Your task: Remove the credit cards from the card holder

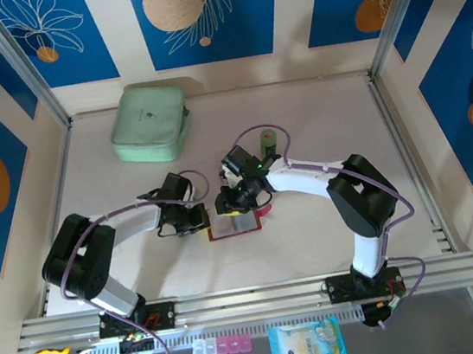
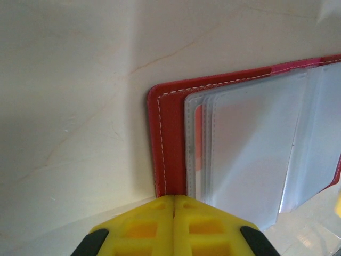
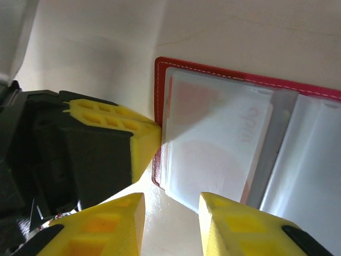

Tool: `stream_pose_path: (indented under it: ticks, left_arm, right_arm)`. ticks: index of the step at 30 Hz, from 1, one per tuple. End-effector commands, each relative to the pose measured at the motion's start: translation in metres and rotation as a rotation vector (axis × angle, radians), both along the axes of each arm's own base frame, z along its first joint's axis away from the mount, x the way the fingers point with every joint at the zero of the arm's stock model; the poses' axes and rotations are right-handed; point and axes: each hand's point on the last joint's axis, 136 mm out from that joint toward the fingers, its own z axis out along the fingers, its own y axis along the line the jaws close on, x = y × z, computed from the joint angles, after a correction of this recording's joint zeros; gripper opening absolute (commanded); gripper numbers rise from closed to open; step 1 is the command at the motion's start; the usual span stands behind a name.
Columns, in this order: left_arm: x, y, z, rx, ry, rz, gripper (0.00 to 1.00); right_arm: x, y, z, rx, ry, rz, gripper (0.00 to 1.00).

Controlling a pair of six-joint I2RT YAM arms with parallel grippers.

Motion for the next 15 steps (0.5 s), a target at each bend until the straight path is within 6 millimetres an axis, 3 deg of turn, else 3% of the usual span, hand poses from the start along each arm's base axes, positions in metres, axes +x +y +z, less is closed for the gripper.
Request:
stream_pose_path:
  ticks: [1, 7, 15]
  left_arm:
    - [-0.001, 0.012, -0.005, 0.067, 0.005, 0.011, 0.07]
    - [-0.001, 0.013, -0.005, 0.067, 0.001, 0.023, 0.07]
    - [-0.002, 0.016, -0.007, 0.076, 0.005, 0.022, 0.07]
  right_arm:
    - [-0.006, 0.008, -0.008, 0.017, 0.046, 0.0, 0.33]
    - [-0.004, 0.012, -0.017, 0.004, 0.063, 0.007, 0.29]
    - [-0.005, 0.001, -0.033, -0.07, 0.08, -0.003, 0.28]
